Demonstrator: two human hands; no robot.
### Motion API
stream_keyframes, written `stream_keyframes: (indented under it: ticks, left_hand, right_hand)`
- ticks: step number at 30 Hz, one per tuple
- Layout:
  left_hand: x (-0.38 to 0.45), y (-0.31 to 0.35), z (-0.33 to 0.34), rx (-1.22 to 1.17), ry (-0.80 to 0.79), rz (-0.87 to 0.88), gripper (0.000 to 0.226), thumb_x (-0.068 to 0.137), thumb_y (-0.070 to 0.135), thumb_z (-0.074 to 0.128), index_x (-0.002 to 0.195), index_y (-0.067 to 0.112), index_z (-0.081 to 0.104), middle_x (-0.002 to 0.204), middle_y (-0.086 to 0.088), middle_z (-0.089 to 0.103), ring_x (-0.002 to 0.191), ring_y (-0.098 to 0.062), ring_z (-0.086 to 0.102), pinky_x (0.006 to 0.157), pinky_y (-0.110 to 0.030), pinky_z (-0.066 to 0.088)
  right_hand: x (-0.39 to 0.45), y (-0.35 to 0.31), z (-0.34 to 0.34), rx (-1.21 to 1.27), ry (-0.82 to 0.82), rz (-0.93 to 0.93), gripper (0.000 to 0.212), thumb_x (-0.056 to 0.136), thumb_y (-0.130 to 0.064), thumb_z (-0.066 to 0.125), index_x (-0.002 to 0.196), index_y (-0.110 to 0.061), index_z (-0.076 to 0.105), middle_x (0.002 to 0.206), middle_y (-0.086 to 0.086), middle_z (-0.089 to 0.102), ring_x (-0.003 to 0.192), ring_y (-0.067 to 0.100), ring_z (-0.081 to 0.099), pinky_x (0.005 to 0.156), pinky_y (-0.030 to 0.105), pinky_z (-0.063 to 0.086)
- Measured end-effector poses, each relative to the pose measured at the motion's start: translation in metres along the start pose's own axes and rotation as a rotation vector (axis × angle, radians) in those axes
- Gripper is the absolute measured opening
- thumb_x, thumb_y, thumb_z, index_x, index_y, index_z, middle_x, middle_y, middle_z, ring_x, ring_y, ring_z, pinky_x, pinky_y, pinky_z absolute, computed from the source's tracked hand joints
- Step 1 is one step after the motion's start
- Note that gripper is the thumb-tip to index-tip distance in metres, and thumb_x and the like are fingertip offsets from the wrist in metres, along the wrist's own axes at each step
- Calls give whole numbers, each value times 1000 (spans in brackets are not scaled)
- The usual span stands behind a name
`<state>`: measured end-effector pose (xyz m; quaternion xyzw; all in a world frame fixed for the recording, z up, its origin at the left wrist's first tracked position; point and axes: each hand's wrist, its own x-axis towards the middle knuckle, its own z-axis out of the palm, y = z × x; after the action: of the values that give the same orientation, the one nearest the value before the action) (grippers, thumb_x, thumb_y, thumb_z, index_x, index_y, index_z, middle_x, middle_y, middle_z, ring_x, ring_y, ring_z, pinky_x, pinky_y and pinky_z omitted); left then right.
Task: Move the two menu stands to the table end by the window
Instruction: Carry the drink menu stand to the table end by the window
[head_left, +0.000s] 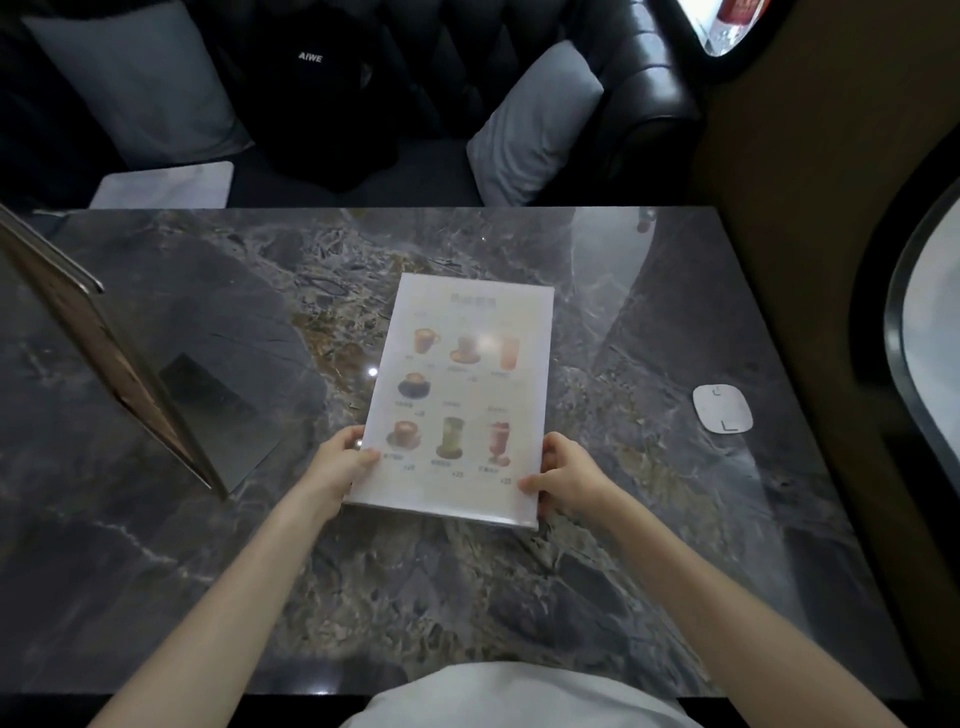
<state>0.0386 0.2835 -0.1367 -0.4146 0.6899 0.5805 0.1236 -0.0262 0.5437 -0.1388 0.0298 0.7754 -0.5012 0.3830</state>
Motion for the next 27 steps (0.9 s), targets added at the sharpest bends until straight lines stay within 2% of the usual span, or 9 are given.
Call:
stream_keyframes:
  ticks: [4, 7, 9, 12, 14, 17, 20, 23, 27]
  left_hand:
    - [-5, 24, 16, -49, -6, 171, 35, 90, 6, 52, 125, 5, 49, 129, -15, 56, 105, -27, 55, 84, -36, 45]
    - [-13, 47, 36, -51, -28, 293, 30, 91, 6, 51, 121, 7, 50, 115, -6, 58, 92, -18, 57, 68, -18, 49]
    - [-15, 60, 50, -39, -45, 364, 26, 91, 7, 51, 116, 12, 51, 108, -6, 59, 87, -18, 59, 55, -17, 50]
    - [-18, 81, 74, -17, -85, 456, 24, 92, 7, 51, 115, 11, 51, 98, -2, 62, 91, -21, 58, 61, -20, 47]
    - [-21, 93, 95, 2, -119, 513, 24, 92, 9, 50, 117, 11, 51, 102, -4, 63, 87, -15, 59, 61, -14, 48]
    - [-29, 110, 127, 18, -177, 599, 36, 93, 16, 50, 129, 8, 50, 114, -8, 62, 94, -14, 60, 68, -11, 50]
    - [-39, 131, 166, 35, -256, 626, 41, 95, 20, 48, 134, 11, 47, 126, 0, 57, 109, -13, 55, 80, -15, 47]
    - [-49, 146, 204, 60, -345, 658, 36, 95, 18, 47, 131, 16, 50, 112, 11, 58, 104, -7, 56, 91, -22, 46]
    - [-53, 154, 251, 162, -407, 691, 37, 95, 23, 46, 132, 21, 50, 124, 5, 59, 122, -18, 52, 106, -40, 42]
  right_hand:
    - [-10, -11, -23, 52, 5, -103, 43, 77, 1, 67, 111, -17, 47, 110, 7, 63, 93, 23, 65, 56, 31, 60]
    - [-20, -16, -45, 89, 52, -176, 49, 76, 4, 66, 116, -17, 47, 110, 8, 65, 95, 24, 66, 67, 44, 60]
    - [-30, -17, -61, 101, 98, -238, 50, 76, 8, 64, 118, -15, 48, 103, 7, 67, 90, 21, 68, 65, 40, 61]
    - [-51, -18, -82, 179, 147, -308, 43, 79, 11, 58, 112, -17, 52, 90, 0, 67, 75, 9, 68, 51, 25, 58]
    - [-63, -14, -96, 225, 188, -332, 34, 83, 5, 56, 109, -17, 54, 93, 2, 67, 79, 10, 67, 53, 26, 59]
    - [-79, -2, -111, 312, 244, -381, 25, 86, -2, 56, 105, -20, 57, 100, 6, 68, 89, 17, 68, 61, 31, 61]
    - [-93, 17, -125, 375, 361, -429, 24, 87, -4, 57, 102, -23, 60, 101, 7, 69, 90, 19, 68, 58, 25, 57]
    - [-104, 39, -138, 338, 520, -463, 30, 85, -5, 59, 97, -32, 61, 97, 0, 71, 91, 18, 68, 65, 26, 59]
    - [-119, 63, -153, 213, 720, -467, 32, 85, -7, 60, 96, -37, 61, 93, -15, 68, 85, 6, 67, 78, 33, 56]
